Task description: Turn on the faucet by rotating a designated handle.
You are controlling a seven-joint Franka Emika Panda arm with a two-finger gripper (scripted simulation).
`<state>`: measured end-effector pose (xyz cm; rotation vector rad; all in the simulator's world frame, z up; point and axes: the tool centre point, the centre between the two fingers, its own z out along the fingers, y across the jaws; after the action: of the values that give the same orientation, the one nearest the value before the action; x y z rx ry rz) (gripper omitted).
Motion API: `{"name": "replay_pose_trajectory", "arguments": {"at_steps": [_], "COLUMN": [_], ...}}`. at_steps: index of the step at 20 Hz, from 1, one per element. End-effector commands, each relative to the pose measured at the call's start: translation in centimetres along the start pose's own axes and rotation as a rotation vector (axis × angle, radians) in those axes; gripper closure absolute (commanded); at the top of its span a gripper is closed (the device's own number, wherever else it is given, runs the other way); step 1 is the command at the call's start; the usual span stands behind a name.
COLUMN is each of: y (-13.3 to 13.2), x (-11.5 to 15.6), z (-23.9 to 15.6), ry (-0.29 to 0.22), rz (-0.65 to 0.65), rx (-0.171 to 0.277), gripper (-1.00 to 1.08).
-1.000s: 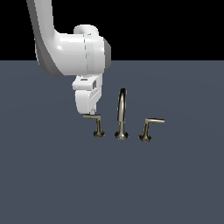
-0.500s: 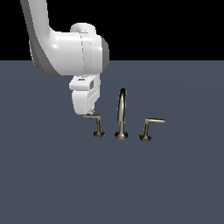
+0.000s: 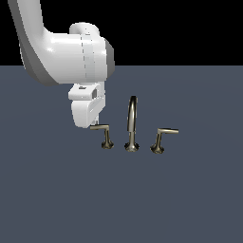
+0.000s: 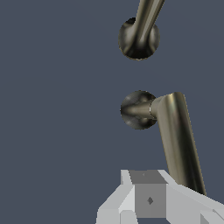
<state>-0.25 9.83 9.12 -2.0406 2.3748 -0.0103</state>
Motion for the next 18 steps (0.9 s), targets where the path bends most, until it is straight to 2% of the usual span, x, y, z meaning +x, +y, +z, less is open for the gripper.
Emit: {"name": "replay_pose_trajectory", "arguments": {"at_steps": [1, 12, 14, 18], "y": [0.9, 4.8, 3.9, 4.9], "x": [0.1, 0.6, 0.4, 1.6], "z": [0.0, 0.0, 0.0, 0.0], "ry": [0.002, 0.004, -0.003, -0.001], "rz": [-0.002, -0.009, -0.006, -0.007], "rx": [-0.005, -0.011, -0.001, -0.004], "gripper": [1.08, 1.08, 1.08, 1.08]}}
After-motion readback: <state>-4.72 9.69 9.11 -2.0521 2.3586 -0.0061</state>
